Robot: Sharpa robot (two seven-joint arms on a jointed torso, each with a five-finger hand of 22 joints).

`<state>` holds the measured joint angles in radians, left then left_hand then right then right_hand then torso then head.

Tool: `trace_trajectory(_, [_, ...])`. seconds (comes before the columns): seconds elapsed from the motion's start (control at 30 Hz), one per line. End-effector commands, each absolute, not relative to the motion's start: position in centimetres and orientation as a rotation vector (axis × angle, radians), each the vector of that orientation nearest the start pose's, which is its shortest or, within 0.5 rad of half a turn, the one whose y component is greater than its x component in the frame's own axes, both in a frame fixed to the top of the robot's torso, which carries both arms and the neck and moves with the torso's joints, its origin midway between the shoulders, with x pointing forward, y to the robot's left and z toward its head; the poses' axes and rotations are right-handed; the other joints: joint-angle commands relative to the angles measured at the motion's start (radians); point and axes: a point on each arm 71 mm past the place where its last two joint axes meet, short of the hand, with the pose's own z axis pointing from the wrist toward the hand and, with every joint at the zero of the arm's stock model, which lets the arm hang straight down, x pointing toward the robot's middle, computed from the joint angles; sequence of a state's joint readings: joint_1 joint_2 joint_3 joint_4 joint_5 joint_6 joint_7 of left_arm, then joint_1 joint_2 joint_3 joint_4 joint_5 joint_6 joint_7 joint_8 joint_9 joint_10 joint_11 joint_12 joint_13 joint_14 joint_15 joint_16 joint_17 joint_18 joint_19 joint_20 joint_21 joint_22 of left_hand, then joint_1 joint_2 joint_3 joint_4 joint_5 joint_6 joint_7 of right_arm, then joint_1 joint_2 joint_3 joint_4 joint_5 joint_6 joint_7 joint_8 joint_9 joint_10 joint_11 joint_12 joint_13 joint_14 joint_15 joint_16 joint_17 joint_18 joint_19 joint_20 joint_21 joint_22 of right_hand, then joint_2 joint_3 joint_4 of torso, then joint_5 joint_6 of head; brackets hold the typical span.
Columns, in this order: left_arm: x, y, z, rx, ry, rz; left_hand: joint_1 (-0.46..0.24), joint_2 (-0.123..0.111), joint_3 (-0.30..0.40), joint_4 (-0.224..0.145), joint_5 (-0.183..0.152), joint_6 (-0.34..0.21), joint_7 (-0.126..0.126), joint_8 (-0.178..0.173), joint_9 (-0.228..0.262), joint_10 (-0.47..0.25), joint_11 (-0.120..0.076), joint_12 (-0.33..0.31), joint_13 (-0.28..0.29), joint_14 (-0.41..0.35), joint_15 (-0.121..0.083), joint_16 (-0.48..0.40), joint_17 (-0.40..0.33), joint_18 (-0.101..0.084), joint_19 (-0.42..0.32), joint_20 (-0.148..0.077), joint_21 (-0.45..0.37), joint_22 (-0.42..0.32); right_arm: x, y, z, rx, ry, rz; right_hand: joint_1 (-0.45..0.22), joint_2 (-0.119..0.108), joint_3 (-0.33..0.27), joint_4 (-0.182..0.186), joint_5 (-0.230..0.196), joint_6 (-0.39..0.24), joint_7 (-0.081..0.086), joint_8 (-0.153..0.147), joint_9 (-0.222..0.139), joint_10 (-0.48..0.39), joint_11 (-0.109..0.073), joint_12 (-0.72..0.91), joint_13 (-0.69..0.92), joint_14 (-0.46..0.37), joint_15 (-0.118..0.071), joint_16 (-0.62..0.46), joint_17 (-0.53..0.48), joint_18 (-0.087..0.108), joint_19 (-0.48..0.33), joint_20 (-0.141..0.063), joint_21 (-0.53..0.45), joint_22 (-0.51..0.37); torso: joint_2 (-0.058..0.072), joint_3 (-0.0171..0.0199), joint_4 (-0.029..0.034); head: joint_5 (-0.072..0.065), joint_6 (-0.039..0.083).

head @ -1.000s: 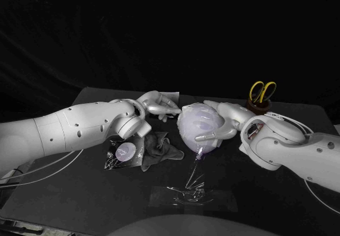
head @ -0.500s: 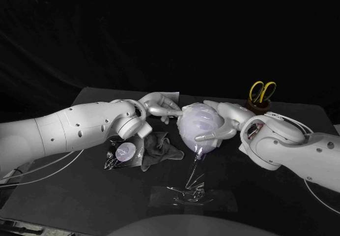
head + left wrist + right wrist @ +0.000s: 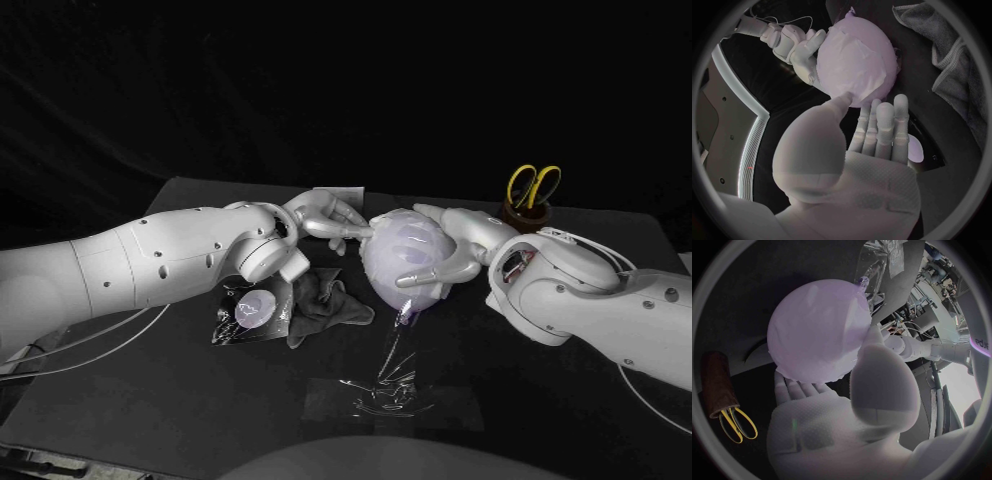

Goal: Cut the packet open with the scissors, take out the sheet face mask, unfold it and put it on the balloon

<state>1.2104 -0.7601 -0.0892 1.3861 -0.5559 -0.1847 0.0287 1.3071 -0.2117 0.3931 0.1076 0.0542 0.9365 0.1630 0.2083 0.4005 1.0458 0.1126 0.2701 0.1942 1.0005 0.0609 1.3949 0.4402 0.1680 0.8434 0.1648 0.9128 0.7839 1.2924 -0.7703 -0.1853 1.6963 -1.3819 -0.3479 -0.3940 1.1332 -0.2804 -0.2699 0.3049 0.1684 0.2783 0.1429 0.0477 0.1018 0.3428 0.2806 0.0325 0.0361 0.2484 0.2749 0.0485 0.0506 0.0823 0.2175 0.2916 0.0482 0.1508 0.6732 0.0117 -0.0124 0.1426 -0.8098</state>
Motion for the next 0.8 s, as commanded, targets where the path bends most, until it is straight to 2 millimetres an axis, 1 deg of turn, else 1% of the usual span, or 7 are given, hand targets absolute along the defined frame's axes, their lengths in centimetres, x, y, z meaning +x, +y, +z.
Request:
trace_trajectory(0.03, [50.13, 19.28, -21.71, -0.636, 1.930, -1.168, 0.016, 0.006, 0.001, 0.008, -0.004, 0.020, -0.006, 0.004, -0.004, 0.018, -0.005, 0.002, -0.004, 0.001, -0.010, 0.005, 0.001, 0.015, 0.006, -0.003, -0.004, -0.002, 44.49, -13.23, -18.97, -0.110, 1.811, 0.618, 0.009, 0.004, 0.008, 0.000, -0.006, 0.002, 0.161, 0.005, 0.002, 0.004, 0.000, 0.004, 0.001, 0.003, 0.002, -0.001, 0.001, -0.004, 0.007, 0.002, 0.006, -0.001, 0.000, 0.0001, -0.0001, 0.000, -0.001])
trace_trajectory(0.17, [50.17, 19.08, -21.63, -0.637, 1.917, -1.176, 0.037, 0.020, 0.012, 0.012, -0.004, 0.055, -0.020, 0.015, -0.008, 0.050, -0.017, 0.007, -0.010, 0.026, -0.020, 0.016, 0.035, 0.016, 0.009, -0.007, -0.004, -0.001, 44.49, -13.23, -18.97, -0.110, 1.811, 0.618, 0.009, 0.004, 0.008, 0.000, -0.006, 0.002, 0.161, 0.005, 0.002, 0.004, 0.000, 0.004, 0.001, 0.003, 0.002, -0.001, 0.001, -0.004, 0.007, 0.002, 0.006, -0.001, 0.000, 0.0001, 0.0001, 0.001, -0.001])
trace_trajectory(0.23, [50.19, 18.97, -21.59, -0.637, 1.909, -1.180, 0.065, 0.038, 0.033, 0.007, -0.004, 0.091, -0.035, 0.029, -0.008, 0.084, -0.031, 0.011, -0.014, 0.051, -0.033, 0.027, 0.066, 0.016, 0.015, -0.011, 0.000, 0.002, 44.50, -13.22, -18.97, -0.110, 1.810, 0.618, 0.012, 0.005, 0.009, 0.000, -0.008, 0.002, 0.161, 0.005, 0.002, 0.004, 0.000, 0.004, 0.001, 0.003, 0.002, -0.001, 0.001, -0.004, 0.008, 0.002, 0.006, 0.000, 0.000, 0.0003, 0.0005, 0.002, -0.003])
trace_trajectory(0.33, [50.24, 18.89, -21.51, -0.638, 1.895, -1.182, 0.082, 0.047, 0.049, 0.006, -0.005, 0.123, -0.049, 0.040, -0.009, 0.117, -0.044, 0.010, -0.021, 0.074, -0.045, 0.037, 0.093, 0.016, 0.021, -0.017, 0.007, 0.007, 44.50, -13.21, -18.97, -0.110, 1.811, 0.618, 0.012, 0.005, 0.009, 0.000, -0.008, 0.002, 0.161, 0.005, 0.002, 0.004, 0.000, 0.004, 0.001, 0.003, 0.002, -0.001, 0.001, -0.004, 0.008, 0.002, 0.006, 0.000, 0.000, 0.0006, 0.0003, 0.003, -0.004])
trace_trajectory(0.43, [50.34, 18.91, -21.41, -0.642, 1.874, -1.181, 0.116, 0.064, 0.071, -0.012, -0.005, 0.181, -0.071, 0.068, -0.002, 0.173, -0.067, 0.019, -0.022, 0.129, -0.065, 0.058, 0.173, 0.017, 0.031, -0.025, 0.020, 0.015, 44.49, -13.22, -18.97, -0.110, 1.811, 0.618, 0.012, 0.005, 0.009, 0.000, -0.008, 0.002, 0.161, 0.005, 0.002, 0.004, 0.000, 0.004, 0.001, 0.003, 0.002, -0.001, 0.001, -0.004, 0.008, 0.002, 0.006, 0.000, 0.000, 0.0008, -0.0003, 0.003, -0.005])
trace_trajectory(0.57, [50.42, 18.96, -21.34, -0.648, 1.856, -1.177, 0.131, 0.067, 0.091, -0.024, -0.005, 0.197, -0.073, 0.077, 0.002, 0.215, -0.084, 0.025, -0.021, 0.176, -0.082, 0.074, 0.242, 0.017, 0.041, -0.034, 0.037, 0.026, 44.49, -13.24, -18.97, -0.110, 1.811, 0.618, 0.012, 0.005, 0.009, 0.000, -0.008, 0.002, 0.161, 0.005, 0.002, 0.004, 0.000, 0.004, 0.001, 0.003, 0.002, -0.001, 0.001, -0.004, 0.008, 0.002, 0.006, 0.000, 0.000, 0.0009, -0.0007, 0.003, -0.007])
trace_trajectory(0.8, [50.57, 19.35, -21.29, -0.671, 1.832, -1.163, 0.128, 0.062, 0.121, -0.028, -0.004, 0.200, -0.074, 0.085, 0.011, 0.239, -0.088, 0.022, -0.022, 0.195, -0.087, 0.080, 0.261, 0.016, 0.046, -0.044, 0.052, 0.038, 44.48, -13.29, -18.98, -0.110, 1.812, 0.617, 0.013, 0.004, 0.008, 0.000, -0.008, 0.001, 0.161, 0.005, 0.001, 0.004, 0.000, 0.004, 0.001, 0.003, 0.002, -0.001, 0.001, -0.004, 0.008, 0.002, 0.006, -0.001, 0.000, 0.0004, 0.0001, 0.002, -0.005])
